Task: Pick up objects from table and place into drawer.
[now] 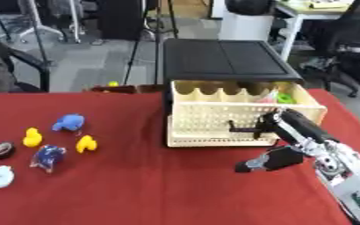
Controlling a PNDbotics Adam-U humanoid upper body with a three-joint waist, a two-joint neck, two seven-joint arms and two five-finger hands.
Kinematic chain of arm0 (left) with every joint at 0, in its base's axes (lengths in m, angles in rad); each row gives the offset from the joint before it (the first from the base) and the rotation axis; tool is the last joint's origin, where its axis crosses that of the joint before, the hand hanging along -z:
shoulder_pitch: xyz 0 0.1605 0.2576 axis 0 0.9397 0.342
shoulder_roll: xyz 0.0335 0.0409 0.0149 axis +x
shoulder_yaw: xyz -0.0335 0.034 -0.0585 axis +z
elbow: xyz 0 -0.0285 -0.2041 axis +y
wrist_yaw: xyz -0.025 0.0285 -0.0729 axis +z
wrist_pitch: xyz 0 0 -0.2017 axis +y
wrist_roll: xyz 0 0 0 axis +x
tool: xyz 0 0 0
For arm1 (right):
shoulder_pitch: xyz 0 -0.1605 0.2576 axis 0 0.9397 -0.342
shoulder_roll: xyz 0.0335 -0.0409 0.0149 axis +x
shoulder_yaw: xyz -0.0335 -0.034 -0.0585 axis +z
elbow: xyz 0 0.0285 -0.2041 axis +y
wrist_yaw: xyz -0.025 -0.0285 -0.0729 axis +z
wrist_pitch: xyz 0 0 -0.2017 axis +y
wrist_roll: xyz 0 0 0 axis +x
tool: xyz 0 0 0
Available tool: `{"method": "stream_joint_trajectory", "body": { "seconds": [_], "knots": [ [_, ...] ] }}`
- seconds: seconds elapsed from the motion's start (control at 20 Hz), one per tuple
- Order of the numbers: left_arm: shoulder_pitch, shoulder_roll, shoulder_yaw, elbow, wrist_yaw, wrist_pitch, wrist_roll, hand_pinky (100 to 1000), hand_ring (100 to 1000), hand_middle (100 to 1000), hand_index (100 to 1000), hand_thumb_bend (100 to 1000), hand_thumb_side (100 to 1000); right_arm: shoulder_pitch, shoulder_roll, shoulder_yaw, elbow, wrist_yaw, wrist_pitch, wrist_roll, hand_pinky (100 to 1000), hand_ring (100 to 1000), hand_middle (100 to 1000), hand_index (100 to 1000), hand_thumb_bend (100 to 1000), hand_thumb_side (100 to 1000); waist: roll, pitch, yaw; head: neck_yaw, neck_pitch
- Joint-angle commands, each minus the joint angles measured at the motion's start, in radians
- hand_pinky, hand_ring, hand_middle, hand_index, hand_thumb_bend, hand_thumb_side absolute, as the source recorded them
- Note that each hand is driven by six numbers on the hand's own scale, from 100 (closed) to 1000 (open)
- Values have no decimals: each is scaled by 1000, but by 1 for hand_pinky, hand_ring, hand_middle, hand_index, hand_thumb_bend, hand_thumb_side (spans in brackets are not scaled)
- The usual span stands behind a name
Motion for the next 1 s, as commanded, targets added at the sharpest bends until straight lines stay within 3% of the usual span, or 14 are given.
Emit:
{"method": "stream_joint_trajectory", "body": {
  "seconds": [0.05, 0.35, 1.0],
  "knots": [
    [-9, 33, 10, -16, 2, -1, 1, 707, 655, 634, 788, 217, 966, -21, -29, -17, -28, 27, -2, -4, 100, 100, 110, 730, 1000, 594, 1, -12, -2, -3, 2],
    [-9, 33, 9, -16, 2, -1, -1, 707, 655, 634, 788, 217, 966, -35, -29, -9, -34, 48, -5, 5, 100, 100, 110, 736, 1000, 588, 0, -12, 0, -3, 4],
    [-7, 36, 8, -15, 2, -2, -5, 708, 655, 634, 788, 216, 969, -87, -48, -3, -75, -24, -3, 17, 100, 100, 109, 728, 1000, 634, -2, -16, 2, -4, 6]
  ]
}}
